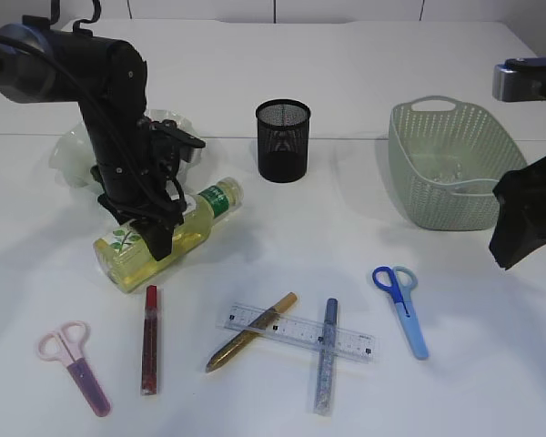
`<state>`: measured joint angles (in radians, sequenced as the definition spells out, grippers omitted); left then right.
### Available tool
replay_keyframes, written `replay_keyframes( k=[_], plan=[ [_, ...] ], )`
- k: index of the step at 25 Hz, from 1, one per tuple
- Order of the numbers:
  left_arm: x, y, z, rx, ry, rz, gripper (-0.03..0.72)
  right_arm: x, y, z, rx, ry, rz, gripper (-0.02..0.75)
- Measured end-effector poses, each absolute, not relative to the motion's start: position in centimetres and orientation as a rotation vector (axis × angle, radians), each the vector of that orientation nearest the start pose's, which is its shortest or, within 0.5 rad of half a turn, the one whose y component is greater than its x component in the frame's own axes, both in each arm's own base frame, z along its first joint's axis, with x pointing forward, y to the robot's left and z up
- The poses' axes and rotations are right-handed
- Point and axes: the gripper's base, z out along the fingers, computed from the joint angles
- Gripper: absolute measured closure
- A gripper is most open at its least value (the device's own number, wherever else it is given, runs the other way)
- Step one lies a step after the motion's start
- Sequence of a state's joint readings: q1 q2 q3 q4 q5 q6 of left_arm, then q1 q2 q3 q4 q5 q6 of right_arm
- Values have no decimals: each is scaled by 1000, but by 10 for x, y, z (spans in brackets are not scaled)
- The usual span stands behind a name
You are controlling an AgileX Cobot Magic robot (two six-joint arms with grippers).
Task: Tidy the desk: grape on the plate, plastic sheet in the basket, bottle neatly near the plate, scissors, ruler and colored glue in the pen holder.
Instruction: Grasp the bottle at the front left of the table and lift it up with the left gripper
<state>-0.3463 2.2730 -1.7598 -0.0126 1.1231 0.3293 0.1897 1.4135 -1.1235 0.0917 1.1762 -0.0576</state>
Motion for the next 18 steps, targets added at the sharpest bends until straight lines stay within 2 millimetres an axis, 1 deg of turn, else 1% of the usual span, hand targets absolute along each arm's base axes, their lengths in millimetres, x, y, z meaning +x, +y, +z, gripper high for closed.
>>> replay_keyframes(
  k=[12, 18],
  plan=[
    [426, -158, 139, 984, 2928, -65, 271, 254, 57, 290, -326, 2945, 148, 163],
    [426, -165, 147, 948, 2871, -198, 271, 254, 57, 290, -327, 2949, 148, 163]
  ],
)
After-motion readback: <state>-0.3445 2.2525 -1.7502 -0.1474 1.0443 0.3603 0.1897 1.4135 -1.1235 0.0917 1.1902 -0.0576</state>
